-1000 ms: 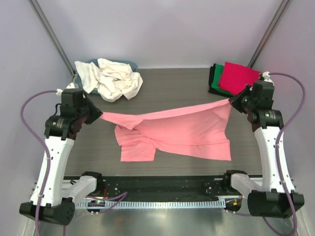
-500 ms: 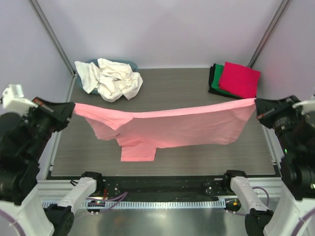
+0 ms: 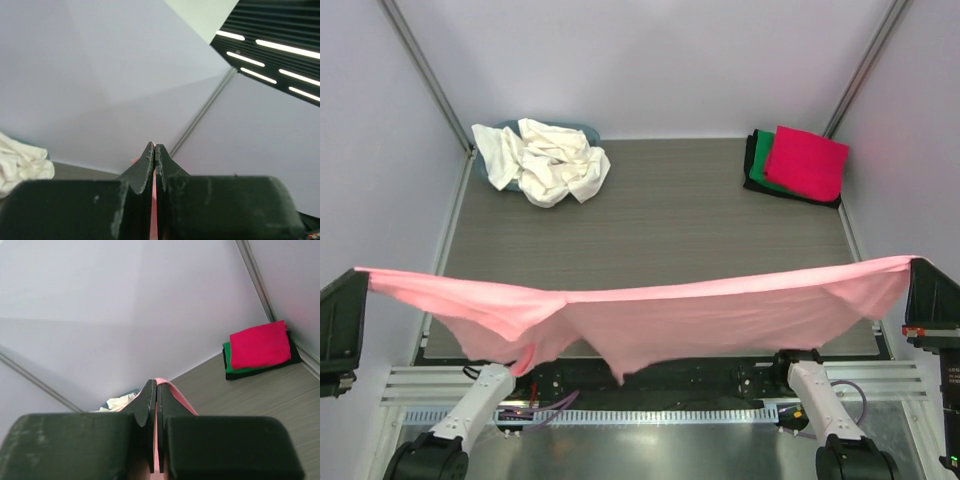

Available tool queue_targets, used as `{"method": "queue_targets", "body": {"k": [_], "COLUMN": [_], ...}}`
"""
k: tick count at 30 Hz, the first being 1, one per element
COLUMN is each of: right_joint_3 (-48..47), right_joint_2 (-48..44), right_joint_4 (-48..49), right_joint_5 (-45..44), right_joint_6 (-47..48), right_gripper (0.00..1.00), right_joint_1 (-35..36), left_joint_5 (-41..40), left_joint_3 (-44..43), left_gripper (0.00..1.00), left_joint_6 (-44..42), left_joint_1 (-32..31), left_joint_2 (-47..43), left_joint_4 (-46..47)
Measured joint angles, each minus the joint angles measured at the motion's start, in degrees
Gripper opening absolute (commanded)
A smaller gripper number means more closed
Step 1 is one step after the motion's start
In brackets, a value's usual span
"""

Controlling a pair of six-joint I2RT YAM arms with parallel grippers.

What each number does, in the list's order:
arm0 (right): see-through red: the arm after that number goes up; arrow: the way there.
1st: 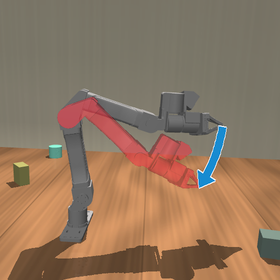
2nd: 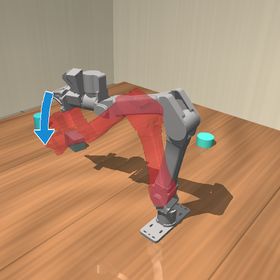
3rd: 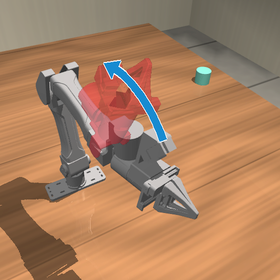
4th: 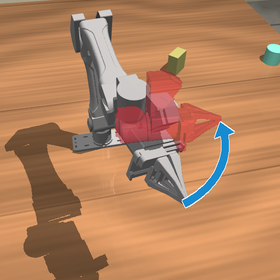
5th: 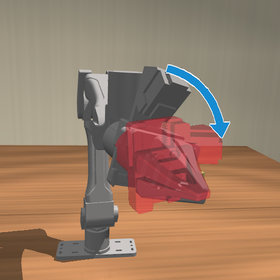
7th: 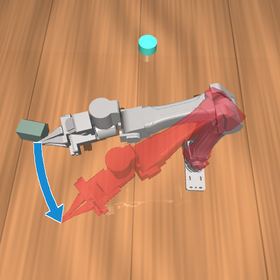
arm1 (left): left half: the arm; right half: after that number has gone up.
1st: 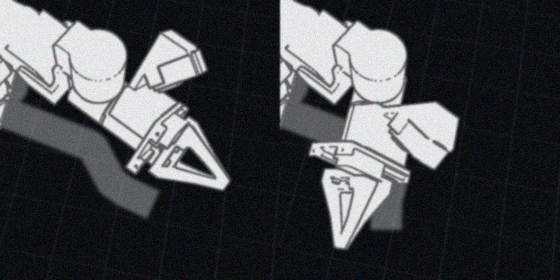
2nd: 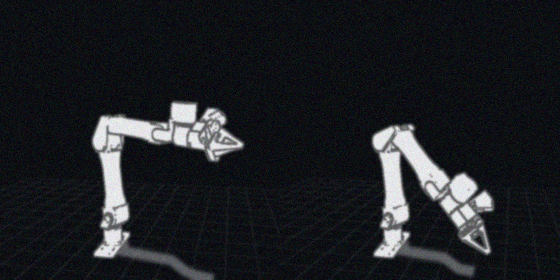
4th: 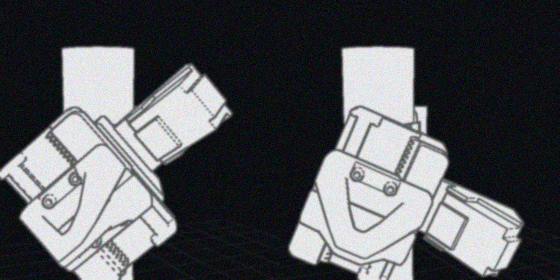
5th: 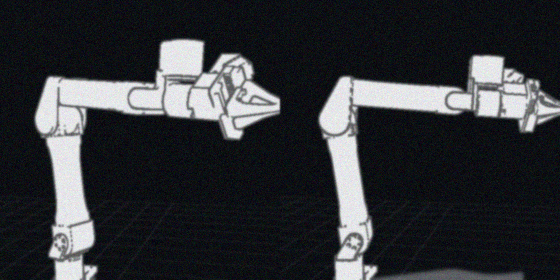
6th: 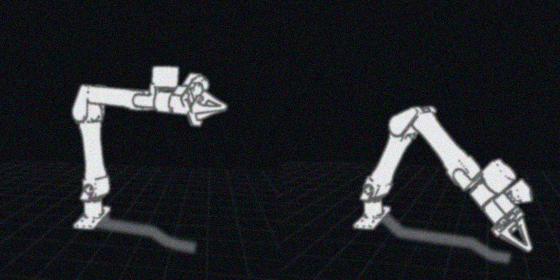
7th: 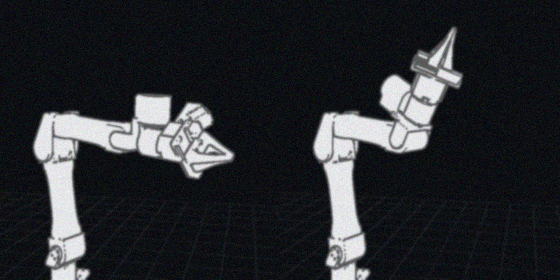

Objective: Fold and stack the t-shirts

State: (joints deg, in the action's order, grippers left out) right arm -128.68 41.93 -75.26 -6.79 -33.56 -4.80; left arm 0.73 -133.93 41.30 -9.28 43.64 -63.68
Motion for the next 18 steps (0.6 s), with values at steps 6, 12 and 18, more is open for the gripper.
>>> {"method": "queue_targets", "body": {"k": [6,12,18], "right_joint_3": [5.51,34.69,61.24], "right_joint_2": [1.14,5.53,24.11], "right_joint_4": [0.31,10.45,24.39], "right_joint_5": [-1.29,-1.88,-3.58], "right_joint_6": [0.0,-0.02,0.04], "right_gripper": [0.01,0.01,0.52], "right_joint_1": [0.17,0.2,0.2], "left_joint_5": [0.81,-1.14,-1.36], "left_joint_3": [-1.64,19.96,38.51], "left_gripper": [0.0,0.0,0.28], "left_joint_6": [1.86,2.84,-0.31], "left_joint_1": [0.0,0.02,0.52], "left_joint_2": [4.04,21.09,48.43], "left_joint_4": [0.09,0.24,4.42]}}
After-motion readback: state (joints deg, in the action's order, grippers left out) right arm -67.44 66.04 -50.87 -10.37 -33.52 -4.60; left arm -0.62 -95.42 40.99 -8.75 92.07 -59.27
